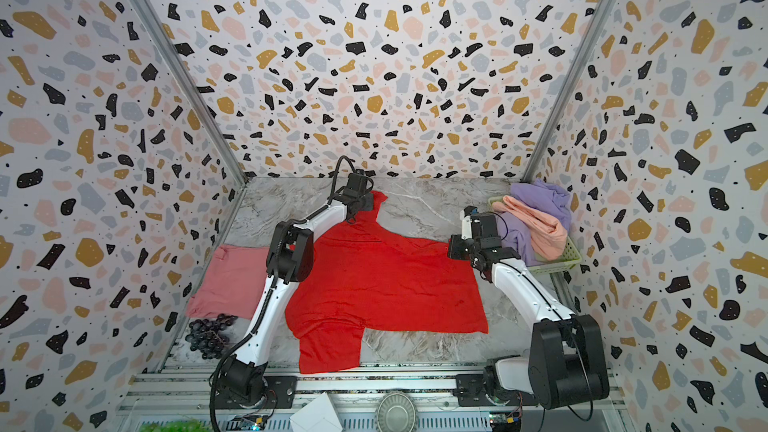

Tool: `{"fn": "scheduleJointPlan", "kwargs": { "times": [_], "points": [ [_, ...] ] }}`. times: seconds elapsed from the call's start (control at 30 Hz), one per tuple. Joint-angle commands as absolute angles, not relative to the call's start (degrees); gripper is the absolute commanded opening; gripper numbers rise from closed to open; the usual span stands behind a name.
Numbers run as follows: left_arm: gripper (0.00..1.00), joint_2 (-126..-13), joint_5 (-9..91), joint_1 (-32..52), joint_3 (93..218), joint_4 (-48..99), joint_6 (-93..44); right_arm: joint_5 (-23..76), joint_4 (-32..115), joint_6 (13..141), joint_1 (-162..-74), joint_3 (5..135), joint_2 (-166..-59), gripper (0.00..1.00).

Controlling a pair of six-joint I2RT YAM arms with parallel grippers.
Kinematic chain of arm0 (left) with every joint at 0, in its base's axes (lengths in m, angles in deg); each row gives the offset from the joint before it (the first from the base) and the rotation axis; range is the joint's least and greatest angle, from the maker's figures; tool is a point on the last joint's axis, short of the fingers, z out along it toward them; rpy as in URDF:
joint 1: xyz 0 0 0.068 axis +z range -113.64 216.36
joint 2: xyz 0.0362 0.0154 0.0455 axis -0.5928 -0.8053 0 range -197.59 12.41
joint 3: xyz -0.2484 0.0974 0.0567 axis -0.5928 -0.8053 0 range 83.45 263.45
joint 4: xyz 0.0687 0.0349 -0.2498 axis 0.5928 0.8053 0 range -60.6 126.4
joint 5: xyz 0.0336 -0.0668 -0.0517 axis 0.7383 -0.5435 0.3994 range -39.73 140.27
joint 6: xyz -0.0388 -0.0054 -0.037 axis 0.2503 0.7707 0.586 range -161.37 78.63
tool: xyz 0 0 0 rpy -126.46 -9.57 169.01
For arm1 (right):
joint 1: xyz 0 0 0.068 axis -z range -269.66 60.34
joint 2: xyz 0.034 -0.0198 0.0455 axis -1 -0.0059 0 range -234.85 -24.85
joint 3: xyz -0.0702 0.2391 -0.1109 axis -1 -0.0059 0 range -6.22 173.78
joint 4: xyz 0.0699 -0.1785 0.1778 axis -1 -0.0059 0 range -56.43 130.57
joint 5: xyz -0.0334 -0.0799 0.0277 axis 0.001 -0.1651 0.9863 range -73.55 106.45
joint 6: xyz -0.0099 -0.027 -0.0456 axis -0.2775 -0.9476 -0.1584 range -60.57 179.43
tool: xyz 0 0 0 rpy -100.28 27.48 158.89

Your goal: Fold and stack the t-shirts

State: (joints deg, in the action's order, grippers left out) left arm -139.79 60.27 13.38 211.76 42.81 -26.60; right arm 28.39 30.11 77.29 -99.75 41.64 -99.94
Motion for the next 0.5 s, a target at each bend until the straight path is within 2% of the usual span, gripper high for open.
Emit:
{"fn": "scheduleJointPlan", "kwargs": {
  "times": [0.0, 0.1, 0.27, 0.47],
  "points": [
    [0.12, -137.86, 55.98, 14.44, 208.7, 43.82, -24.79, 27.18, 30.18, 76.93, -99.59, 43.07, -99.18, 0.0],
    [0.09, -135.98, 52.15, 15.23, 206.16, 41.17, -24.06, 26.79, 31.27, 76.92, -99.42, 43.5, -99.93, 0.0],
    [0.11, -133.94, 44.88, 17.25, 202.28, 36.87, -21.85, 26.64, 33.74, 77.43, -98.89, 43.79, -100.41, 0.0],
    [0.01, -133.25, 40.64, 19.19, 199.84, 36.22, -20.98, 27.21, 34.41, 77.16, -98.37, 43.79, -100.5, 0.0]
  ]
}}
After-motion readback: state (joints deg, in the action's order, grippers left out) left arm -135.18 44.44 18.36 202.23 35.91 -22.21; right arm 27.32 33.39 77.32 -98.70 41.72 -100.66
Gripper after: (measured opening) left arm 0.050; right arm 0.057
